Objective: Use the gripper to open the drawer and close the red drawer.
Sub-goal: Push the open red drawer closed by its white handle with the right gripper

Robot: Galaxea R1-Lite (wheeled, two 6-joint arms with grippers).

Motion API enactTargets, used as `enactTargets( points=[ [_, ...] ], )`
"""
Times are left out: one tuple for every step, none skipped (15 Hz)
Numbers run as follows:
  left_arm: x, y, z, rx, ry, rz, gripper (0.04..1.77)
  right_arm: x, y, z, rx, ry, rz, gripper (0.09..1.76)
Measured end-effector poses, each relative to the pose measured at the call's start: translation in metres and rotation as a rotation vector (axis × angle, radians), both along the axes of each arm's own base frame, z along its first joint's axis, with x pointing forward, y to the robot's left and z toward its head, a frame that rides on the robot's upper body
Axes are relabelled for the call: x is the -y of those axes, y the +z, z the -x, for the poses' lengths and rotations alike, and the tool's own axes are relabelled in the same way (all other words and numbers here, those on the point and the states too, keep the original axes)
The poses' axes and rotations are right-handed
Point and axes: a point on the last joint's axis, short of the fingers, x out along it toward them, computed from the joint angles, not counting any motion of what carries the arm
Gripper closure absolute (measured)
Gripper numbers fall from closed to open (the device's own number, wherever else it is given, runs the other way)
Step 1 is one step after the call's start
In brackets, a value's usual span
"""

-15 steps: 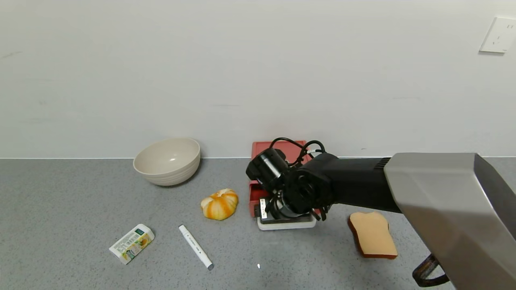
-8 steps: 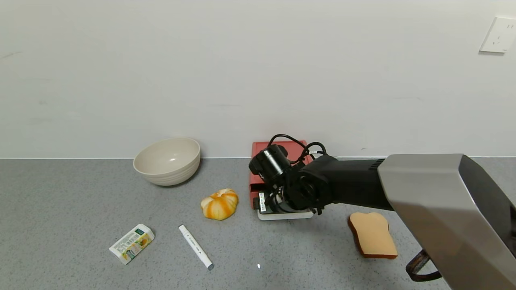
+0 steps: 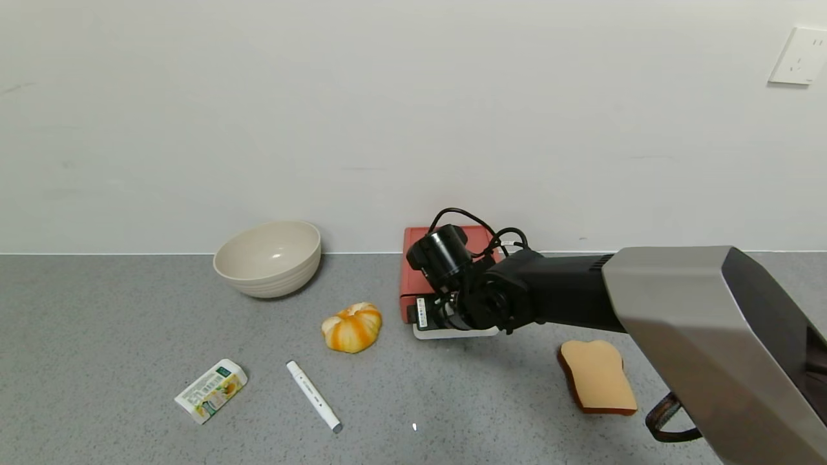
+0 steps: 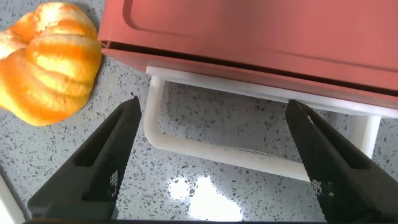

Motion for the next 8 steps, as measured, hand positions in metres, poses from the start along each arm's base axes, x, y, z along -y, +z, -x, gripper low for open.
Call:
enactTargets(
  points=[
    [0.0,0.0,0.0,0.0,0.0,0.0,0.09,0.0001,-0.0007,-0.0016,0.008,0.004,0.002,0.14],
    [0.0,0.0,0.0,0.0,0.0,0.0,0.09,0.0002,-0.0016,-0.0029,0.012,0.004,0.0,0.14],
    [0.0,-0.0001,0.0,-0.001,0.0,0.0,0.09,-0.0001,-0.0028,-0.0032,0.012,0.006,0.002,0.14],
    [0.0,0.0,0.0,0.0,0.0,0.0,0.09,-0.0002,-0.0037,-0.0033,0.011,0.006,0.003,0.14],
    [0.0,-0.0001,0.0,-0.001,0.0,0.0,0.09,-0.0003,-0.0043,-0.0034,0.01,0.005,0.003,0.14],
    [0.0,-0.0001,0.0,-0.001,0.0,0.0,0.09,-0.0002,-0.0048,-0.0035,0.009,0.005,0.004,0.14],
    [0.0,0.0,0.0,0.0,0.0,0.0,0.09,-0.0001,-0.005,-0.0034,0.007,0.006,0.006,0.14],
    [0.0,0.0,0.0,0.0,0.0,0.0,0.09,-0.0003,-0.0045,-0.0027,0.006,0.011,0.01,0.14]
  ],
)
